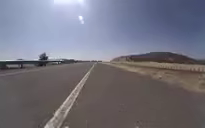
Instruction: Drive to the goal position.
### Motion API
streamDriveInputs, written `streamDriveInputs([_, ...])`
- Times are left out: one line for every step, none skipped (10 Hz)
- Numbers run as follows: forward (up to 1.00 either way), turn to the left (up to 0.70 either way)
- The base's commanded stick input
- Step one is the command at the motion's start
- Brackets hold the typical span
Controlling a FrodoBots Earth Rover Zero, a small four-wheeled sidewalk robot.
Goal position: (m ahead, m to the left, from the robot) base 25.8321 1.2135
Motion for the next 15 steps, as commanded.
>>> streamDriveInputs([1.00, 0.03])
streamDriveInputs([1.00, 0.00])
streamDriveInputs([1.00, 0.00])
streamDriveInputs([1.00, 0.00])
streamDriveInputs([1.00, 0.00])
streamDriveInputs([1.00, 0.00])
streamDriveInputs([1.00, 0.00])
streamDriveInputs([1.00, 0.00])
streamDriveInputs([1.00, 0.00])
streamDriveInputs([1.00, 0.00])
streamDriveInputs([1.00, 0.00])
streamDriveInputs([1.00, 0.00])
streamDriveInputs([1.00, 0.00])
streamDriveInputs([1.00, 0.00])
streamDriveInputs([1.00, 0.27])
